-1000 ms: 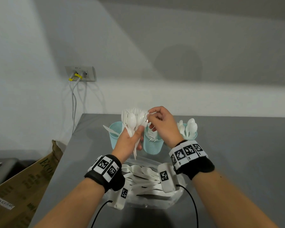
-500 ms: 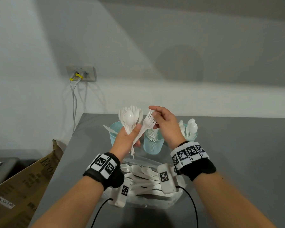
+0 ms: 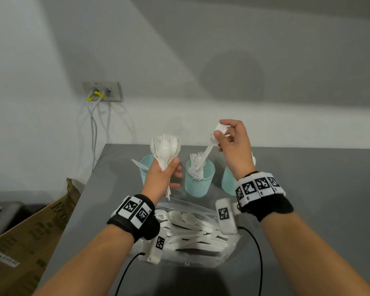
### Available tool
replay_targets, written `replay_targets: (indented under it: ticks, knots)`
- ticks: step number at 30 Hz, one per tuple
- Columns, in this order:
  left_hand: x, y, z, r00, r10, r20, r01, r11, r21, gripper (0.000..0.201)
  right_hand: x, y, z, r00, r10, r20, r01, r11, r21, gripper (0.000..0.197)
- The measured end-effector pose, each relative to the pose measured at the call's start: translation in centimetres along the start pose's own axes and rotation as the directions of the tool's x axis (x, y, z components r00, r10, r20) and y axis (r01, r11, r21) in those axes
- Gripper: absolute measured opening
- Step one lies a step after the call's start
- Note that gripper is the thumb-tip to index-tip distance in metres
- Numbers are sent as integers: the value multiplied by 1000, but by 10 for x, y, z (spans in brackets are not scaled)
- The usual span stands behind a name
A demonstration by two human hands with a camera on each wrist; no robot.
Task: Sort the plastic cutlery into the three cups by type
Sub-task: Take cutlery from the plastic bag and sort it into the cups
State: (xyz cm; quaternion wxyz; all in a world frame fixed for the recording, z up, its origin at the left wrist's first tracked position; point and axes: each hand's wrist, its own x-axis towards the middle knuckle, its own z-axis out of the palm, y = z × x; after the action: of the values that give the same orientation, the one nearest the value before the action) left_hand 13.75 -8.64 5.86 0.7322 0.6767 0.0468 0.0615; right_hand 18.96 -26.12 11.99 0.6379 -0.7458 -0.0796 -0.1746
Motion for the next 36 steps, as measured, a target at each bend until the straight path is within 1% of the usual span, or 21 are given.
replay_targets:
  ticks: [3, 6, 8, 9, 11, 13, 14, 16, 18, 19, 21, 24, 25, 27, 28, 31, 33, 36]
  knots:
    - [1, -1, 1, 1000, 16, 8, -16, 999, 43, 11, -2, 21, -2, 1000, -2, -13, 0, 984, -179, 19]
    - [-1, -2, 4, 999, 19, 47, -21, 999, 41, 12, -9, 47, 0, 995, 92, 24, -83, 963, -255, 13]
    - [-3, -3, 4, 997, 19, 77, -21, 1000, 19, 13, -12, 57, 3, 983, 165, 78, -131, 937, -325, 15]
    - [-4, -3, 4, 995, 25, 92, -26, 1000, 13, 13, -12, 59, 4, 978, 181, 105, -131, 921, -368, 17]
    - [-7, -2, 5, 992, 41, 117, -43, 999, 12, 10, -13, 53, 8, 980, 155, 127, -93, 912, -399, 19]
    - [-7, -3, 5, 991, 51, 127, -53, 998, 14, 5, -14, 36, 14, 987, 98, 125, -51, 941, -336, 19]
    - [-7, -3, 5, 990, 56, 126, -59, 998, 22, 5, -15, 24, 17, 987, 74, 143, -33, 962, -270, 19]
    - [-6, -5, 6, 990, 66, 125, -72, 997, 39, 9, -18, 4, 24, 974, 51, 221, -24, 992, -123, 18]
    - [-7, -6, 6, 989, 84, 121, -90, 995, 48, 15, -21, -11, 28, 948, 73, 311, -54, 996, -70, 18]
    - [-7, -6, 6, 989, 87, 118, -94, 994, 51, 18, -21, -15, 30, 936, 94, 340, -70, 994, -81, 18]
    - [-9, -6, 5, 989, 88, 118, -96, 994, 57, 21, -19, -17, 32, 927, 124, 355, -86, 989, -122, 21]
    - [-9, -8, 1, 986, 81, 147, -99, 988, 119, 25, -14, -17, 34, 917, 160, 365, -96, 977, -189, 37]
    - [-9, -8, 0, 984, 71, 161, -94, 985, 146, 24, -13, -17, 34, 902, 175, 394, -96, 972, -213, 37]
    - [-8, -10, -1, 981, 46, 190, -81, 980, 182, 19, -11, -19, 34, 871, 202, 449, -96, 964, -248, 25]
    - [-9, -10, -1, 978, 39, 204, -78, 979, 188, 14, -11, -20, 33, 865, 207, 456, -92, 961, -262, 21]
    - [-12, -7, 1, 972, 48, 229, -89, 981, 174, 3, -9, -22, 33, 882, 181, 434, -76, 966, -249, 17]
    - [-13, -5, 2, 969, 65, 240, -108, 979, 172, 7, -8, -21, 33, 900, 164, 404, -81, 973, -216, 13]
    - [-13, -2, 3, 962, 82, 262, -133, 974, 181, 11, -5, -21, 31, 925, 157, 346, -121, 985, -122, 10]
